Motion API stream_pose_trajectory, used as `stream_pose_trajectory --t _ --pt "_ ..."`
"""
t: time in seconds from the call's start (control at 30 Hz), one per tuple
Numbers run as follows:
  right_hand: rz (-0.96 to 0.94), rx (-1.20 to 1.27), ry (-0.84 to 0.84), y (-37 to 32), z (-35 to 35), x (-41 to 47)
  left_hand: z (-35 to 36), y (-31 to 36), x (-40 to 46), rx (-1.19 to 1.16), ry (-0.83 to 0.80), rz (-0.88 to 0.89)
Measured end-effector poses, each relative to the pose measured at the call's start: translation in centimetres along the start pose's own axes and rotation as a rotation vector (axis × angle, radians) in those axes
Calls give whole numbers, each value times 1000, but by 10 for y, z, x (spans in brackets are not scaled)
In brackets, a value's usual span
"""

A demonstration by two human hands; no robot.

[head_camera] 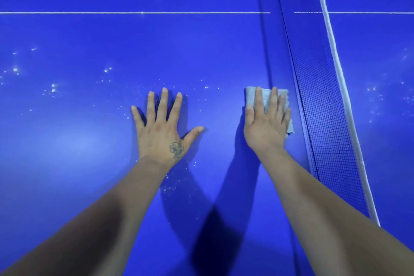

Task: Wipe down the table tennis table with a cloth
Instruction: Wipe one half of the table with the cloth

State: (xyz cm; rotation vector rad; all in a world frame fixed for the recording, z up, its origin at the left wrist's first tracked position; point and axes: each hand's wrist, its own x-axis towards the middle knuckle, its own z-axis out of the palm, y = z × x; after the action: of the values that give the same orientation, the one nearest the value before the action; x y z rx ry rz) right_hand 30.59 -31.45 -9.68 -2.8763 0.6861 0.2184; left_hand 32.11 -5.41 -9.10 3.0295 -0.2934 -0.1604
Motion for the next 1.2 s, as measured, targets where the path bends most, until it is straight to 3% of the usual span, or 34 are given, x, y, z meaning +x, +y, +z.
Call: stream_pose_trajectory --t 0.33,0.7,0.87,1.0,1.2 --pt "-271 -17 2 25 0 -18 3 2 -1 43 -37 -11" --pt "-16 1 8 -25 -15 99 4 2 -1 28 -31 -19" --pt "-255 -27 46 -72 -4 87 2 3 -1 17 -36 -37" --pt "-441 -35 56 -65 6 48 -4 5 3 -53 15 -74" --pt "-459 -28 11 -21 -2 45 -13 13 41 -178 83 -110"
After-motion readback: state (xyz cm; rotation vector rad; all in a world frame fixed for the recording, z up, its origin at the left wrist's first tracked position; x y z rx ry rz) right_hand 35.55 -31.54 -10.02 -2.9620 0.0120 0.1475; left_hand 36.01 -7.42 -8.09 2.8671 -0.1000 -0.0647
